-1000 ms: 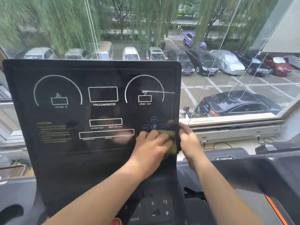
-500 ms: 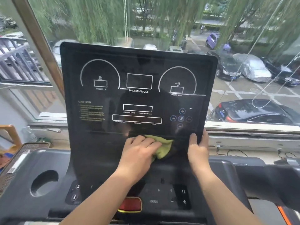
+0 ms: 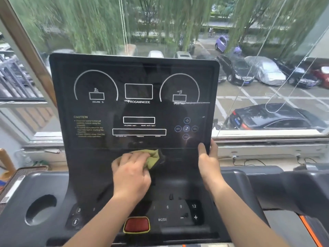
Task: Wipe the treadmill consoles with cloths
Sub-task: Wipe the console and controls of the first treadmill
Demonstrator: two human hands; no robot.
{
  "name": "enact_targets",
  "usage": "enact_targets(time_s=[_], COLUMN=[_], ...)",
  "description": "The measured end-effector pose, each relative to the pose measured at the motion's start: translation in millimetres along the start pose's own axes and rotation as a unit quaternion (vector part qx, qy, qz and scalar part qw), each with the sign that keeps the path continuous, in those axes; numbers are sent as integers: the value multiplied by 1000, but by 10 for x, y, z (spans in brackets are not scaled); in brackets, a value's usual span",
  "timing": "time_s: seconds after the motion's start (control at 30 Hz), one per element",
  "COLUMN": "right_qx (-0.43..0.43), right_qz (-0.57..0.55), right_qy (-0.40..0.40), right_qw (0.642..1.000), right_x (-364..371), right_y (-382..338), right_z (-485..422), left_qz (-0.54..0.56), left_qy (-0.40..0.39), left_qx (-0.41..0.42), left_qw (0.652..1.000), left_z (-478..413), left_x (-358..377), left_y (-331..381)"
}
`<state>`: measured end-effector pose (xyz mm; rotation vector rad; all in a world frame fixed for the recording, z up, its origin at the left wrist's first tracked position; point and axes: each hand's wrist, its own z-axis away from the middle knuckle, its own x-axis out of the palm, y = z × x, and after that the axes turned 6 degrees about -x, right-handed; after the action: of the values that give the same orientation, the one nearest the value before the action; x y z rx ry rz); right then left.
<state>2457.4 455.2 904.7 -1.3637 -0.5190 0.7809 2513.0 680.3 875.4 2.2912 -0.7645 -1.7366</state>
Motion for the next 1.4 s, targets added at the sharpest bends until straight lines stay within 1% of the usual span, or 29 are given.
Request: enact_targets(time_s=[0.07, 0.17, 0.23, 0.3, 0.37, 0.43, 0.5, 0.57, 0.6, 0.67, 0.73, 0.8, 0.87, 0.9, 0.97, 1.0, 1.07, 1.1, 1.17, 1.3, 1.33, 1.4], right_qx=[-4, -14, -15, -21, -31, -46, -85, -165, -205, -266, -292, -297, -305, -319, -372, -395, -406, -399, -381, -349, -331, -289], right_qz=[1, 3, -3, -16, -33, -15, 49, 130, 152, 164, 160, 192, 244, 271, 315, 329, 354, 367, 387, 416, 425, 434], right_qy=[0, 8, 12, 25, 45, 76, 116, 141, 133, 70, -9, -62, -80, -75, -56, -53, -58, -61, -59, -35, -31, -35], right_qw=[1000, 1000, 1000, 999, 998, 996, 988, 967, 958, 947, 943, 933, 917, 905, 871, 856, 841, 838, 837, 839, 842, 853], right_x=[-8, -45, -46, -42, -49, -53, -27, 66, 137, 288, 412, 523, 588, 640, 776, 849, 985, 1032, 1088, 1115, 1122, 1130], right_y=[15, 49, 59, 48, 36, 14, 8, -10, -22, -10, 44, 99, 145, 155, 171, 182, 204, 220, 234, 154, 127, 77], right_z=[5, -26, -37, -21, 14, 58, 110, 203, 250, 329, 378, 406, 437, 463, 526, 565, 634, 662, 713, 710, 695, 682], left_qz=[-4, -20, -19, -10, -1, 8, 2, 8, 14, 23, 25, 19, 32, 40, 46, 41, 17, -2, -36, -42, -43, -47], left_qy=[-44, -114, -138, -145, -147, -153, -147, -140, -134, -125, -112, -91, -78, -74, -75, -76, -75, -73, -71, -69, -77, -97], left_qx=[52, 90, 104, 112, 104, 72, 35, -9, -29, -59, -80, -98, -120, -123, -117, -116, -116, -114, -81, 51, 76, 100], left_qw=[998, 989, 985, 983, 984, 985, 989, 990, 990, 990, 990, 991, 989, 989, 989, 989, 990, 991, 994, 995, 993, 989], left_z=[16, -2, 7, -3, -32, -98, -158, -203, -228, -259, -272, -273, -275, -284, -309, -317, -319, -315, -295, -266, -266, -282], left_x=[122, 234, 265, 263, 188, 64, -65, -201, -275, -423, -554, -681, -749, -778, -776, -754, -697, -658, -557, -368, -341, -339], left_y=[390, 879, 997, 964, 844, 688, 490, 248, 126, -92, -295, -526, -723, -807, -919, -938, -926, -898, -815, -522, -472, -448])
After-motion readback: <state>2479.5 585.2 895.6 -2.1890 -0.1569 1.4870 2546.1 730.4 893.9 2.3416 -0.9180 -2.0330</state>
